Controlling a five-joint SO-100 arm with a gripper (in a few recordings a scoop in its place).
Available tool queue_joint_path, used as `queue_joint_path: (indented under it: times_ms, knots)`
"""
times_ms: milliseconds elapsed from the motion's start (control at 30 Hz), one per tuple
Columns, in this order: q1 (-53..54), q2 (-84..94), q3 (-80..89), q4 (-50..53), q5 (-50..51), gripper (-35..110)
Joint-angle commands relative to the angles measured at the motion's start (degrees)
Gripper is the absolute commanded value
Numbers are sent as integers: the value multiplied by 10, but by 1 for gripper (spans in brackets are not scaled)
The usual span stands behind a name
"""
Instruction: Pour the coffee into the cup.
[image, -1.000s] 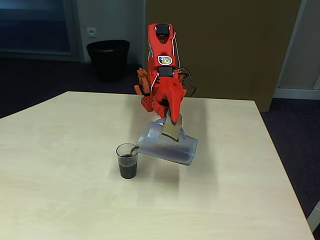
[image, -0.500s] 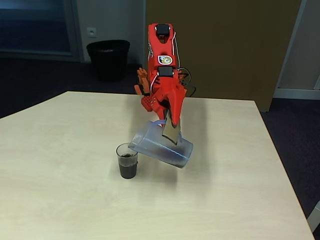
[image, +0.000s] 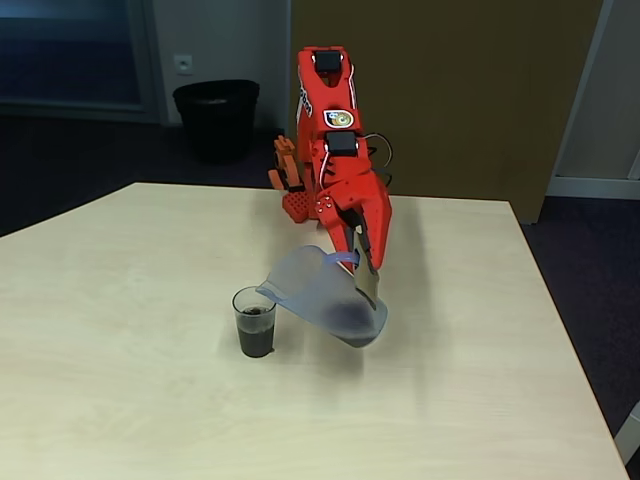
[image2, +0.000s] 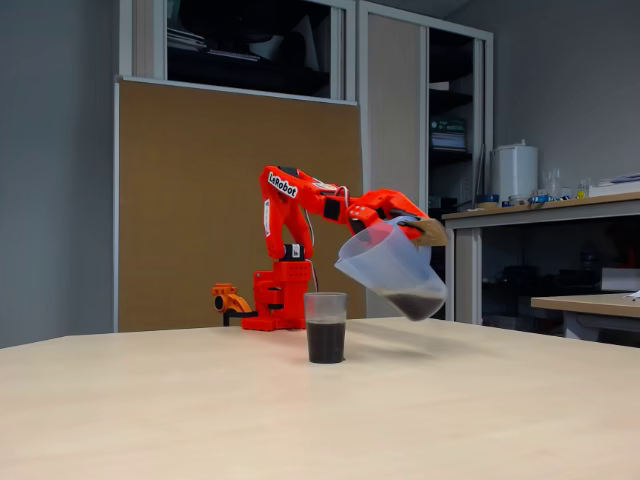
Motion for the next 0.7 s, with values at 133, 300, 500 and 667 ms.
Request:
queue_joint_path:
  times_ms: [133, 300, 500, 667]
  knots:
    - [-89, -47, -107, 41, -156, 0]
    - [-154, -88, -134, 77, -280, 0]
    - [-214, -144, -147, 90, -415, 0]
    - [-244, -163, -156, 116, -498, 0]
